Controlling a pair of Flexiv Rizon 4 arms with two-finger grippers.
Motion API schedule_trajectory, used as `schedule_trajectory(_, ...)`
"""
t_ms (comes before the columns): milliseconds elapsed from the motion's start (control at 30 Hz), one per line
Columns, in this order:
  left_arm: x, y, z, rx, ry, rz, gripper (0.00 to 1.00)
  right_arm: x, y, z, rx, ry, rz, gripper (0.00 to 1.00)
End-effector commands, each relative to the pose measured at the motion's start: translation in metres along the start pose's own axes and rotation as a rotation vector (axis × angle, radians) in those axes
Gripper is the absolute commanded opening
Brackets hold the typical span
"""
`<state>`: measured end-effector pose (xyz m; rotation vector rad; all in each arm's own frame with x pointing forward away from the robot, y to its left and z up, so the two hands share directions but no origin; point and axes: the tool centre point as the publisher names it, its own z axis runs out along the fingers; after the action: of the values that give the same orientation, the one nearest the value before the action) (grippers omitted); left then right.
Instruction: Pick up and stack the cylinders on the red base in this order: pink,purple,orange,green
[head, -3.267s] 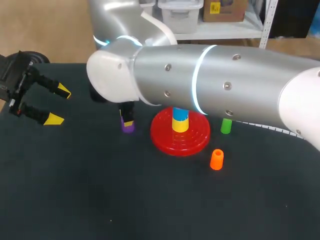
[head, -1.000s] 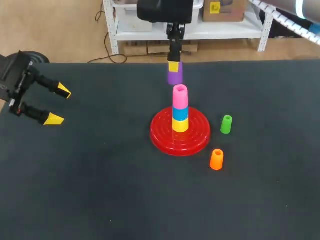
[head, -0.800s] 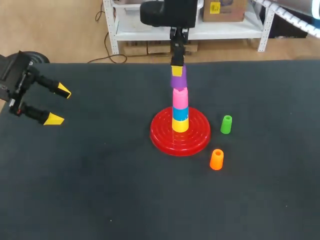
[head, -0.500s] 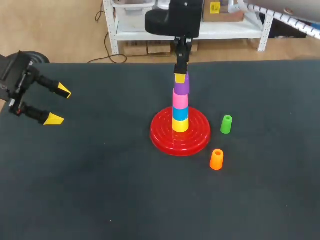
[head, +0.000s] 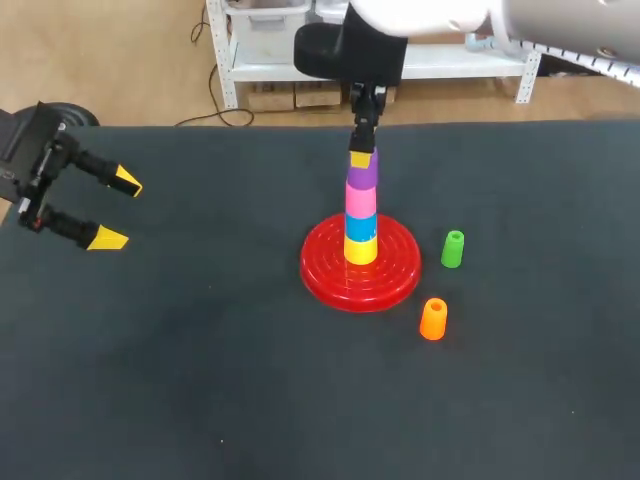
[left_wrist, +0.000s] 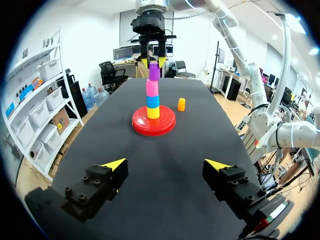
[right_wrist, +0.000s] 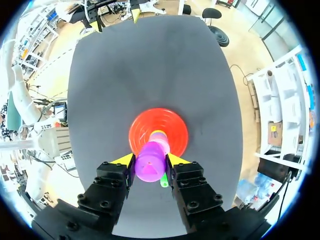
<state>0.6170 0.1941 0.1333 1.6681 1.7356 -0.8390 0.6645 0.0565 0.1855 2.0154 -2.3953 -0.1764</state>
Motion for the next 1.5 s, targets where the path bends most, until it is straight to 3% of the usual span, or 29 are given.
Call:
schedule_trajectory(33, 0.001, -0.001, 0.0, -0.003, -0.003, 0.003, 1.0, 0.001, -0.002, 0.0, 0.004, -0.002, 0.001, 0.0)
schedule_trajectory(1233, 0.001, -0.001, 0.0, -0.003, -0.003, 0.003, 1.0, -0.003, -0.006, 0.017, -0.032, 0.019, -0.005, 0.0)
schedule_trajectory(1267, 0.001, -0.001, 0.0, -0.003, -0.003, 0.003, 1.0, -0.003, -0.005, 0.016, -0.024, 0.007, -0.006, 0.09)
schedule_trajectory(1300, 0.001, -0.001, 0.0, -0.003, -0.003, 0.003, 1.0, -0.003, -0.003, 0.014, -0.016, 0.004, -0.004, 0.31)
schedule_trajectory(1333, 0.001, -0.001, 0.0, -0.003, -0.003, 0.003, 1.0, -0.003, -0.002, 0.012, -0.014, 0.002, -0.004, 0.93)
schedule_trajectory(1367, 0.001, -0.001, 0.0, -0.003, -0.003, 0.003, 1.0, -0.004, 0.0, 0.01, 0.0, -0.008, -0.007, 1.0)
schedule_trajectory(1500, 0.001, -0.001, 0.0, -0.003, -0.003, 0.003, 1.0, -0.008, 0.01, 0.002, 0.032, -0.014, -0.024, 1.0)
